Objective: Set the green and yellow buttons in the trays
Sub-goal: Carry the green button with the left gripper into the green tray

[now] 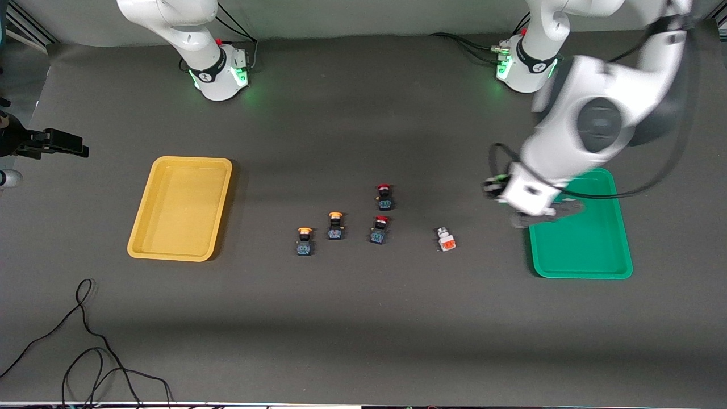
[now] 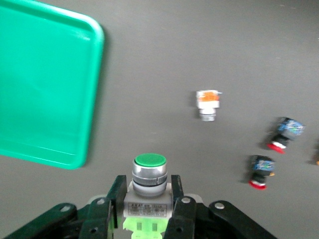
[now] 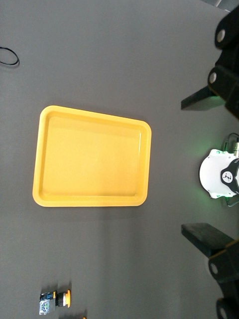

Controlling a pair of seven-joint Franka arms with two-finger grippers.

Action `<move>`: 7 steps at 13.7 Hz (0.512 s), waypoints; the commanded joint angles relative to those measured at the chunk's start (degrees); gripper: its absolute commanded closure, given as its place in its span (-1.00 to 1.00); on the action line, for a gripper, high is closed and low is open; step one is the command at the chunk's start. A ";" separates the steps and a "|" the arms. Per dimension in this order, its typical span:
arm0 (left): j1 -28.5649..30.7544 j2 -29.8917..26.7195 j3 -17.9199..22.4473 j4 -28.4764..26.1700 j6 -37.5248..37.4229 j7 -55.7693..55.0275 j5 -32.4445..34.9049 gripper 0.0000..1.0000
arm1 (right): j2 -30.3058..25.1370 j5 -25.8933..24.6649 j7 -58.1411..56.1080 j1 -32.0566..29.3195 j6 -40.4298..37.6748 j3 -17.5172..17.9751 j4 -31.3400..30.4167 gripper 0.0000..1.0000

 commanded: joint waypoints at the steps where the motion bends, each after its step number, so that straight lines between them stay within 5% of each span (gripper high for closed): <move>1: 7.53 -0.26 -0.31 -0.50 -2.43 11.15 1.13 0.61 | 0.73 -0.57 -0.24 0.54 -0.51 -0.03 2.76 -1.00; 4: 14.66 0.09 -0.31 -3.82 0.45 22.15 4.56 0.61 | -0.06 -0.83 -0.15 1.94 -0.77 -0.29 3.56 -1.00; 7: 16.97 1.84 -0.22 -13.47 14.30 24.37 6.40 0.61 | -0.59 -0.92 -0.67 1.85 -2.34 -2.22 3.38 -1.00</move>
